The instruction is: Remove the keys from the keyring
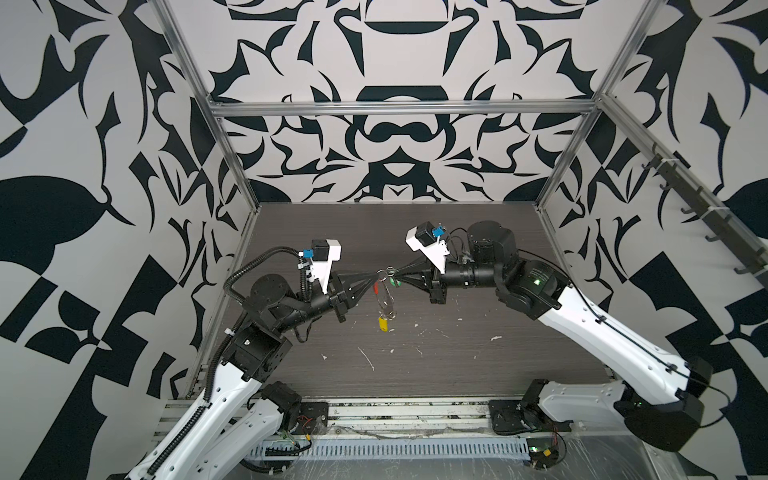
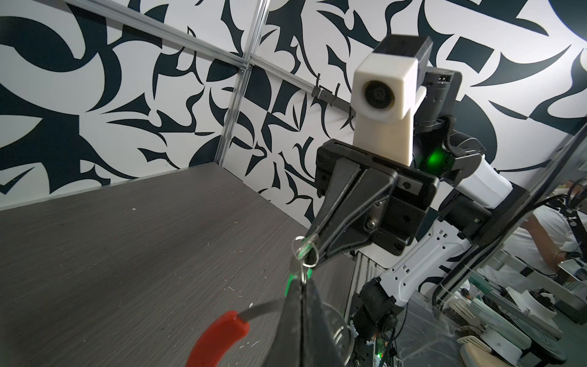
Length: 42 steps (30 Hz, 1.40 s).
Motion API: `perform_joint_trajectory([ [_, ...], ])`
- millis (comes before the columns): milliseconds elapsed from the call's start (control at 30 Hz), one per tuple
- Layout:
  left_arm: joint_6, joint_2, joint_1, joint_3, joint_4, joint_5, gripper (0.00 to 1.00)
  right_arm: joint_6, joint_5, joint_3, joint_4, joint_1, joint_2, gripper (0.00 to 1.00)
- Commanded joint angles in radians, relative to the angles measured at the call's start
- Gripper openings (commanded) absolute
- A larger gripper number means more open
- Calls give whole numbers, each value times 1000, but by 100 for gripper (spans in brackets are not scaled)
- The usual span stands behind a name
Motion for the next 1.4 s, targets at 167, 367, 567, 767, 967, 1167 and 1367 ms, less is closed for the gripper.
perform_joint_trajectory([
  [167, 7, -27, 1, 11, 79, -25, 0, 31, -41, -40, 64, -3, -33, 0],
  [367, 9, -35, 0, -9, 159, -41, 0, 52, -73, -95, 97, 12, -37, 0],
  [567, 26, -29, 1, 3, 148, -18, 0, 63, -96, -126, 125, 26, -38, 0],
  [767, 47, -33, 1, 23, 95, 41, 0, 58, -80, -120, 117, 26, -59, 11],
  [967, 43, -37, 1, 21, 81, 71, 0, 51, -56, -93, 119, 27, -124, 46],
  [1167, 13, -36, 0, 5, 131, 100, 0, 115, -47, -85, 273, 27, -125, 49],
  [1367, -9, -31, 1, -10, 172, 112, 0, 201, -107, -112, 442, 26, -73, 49],
])
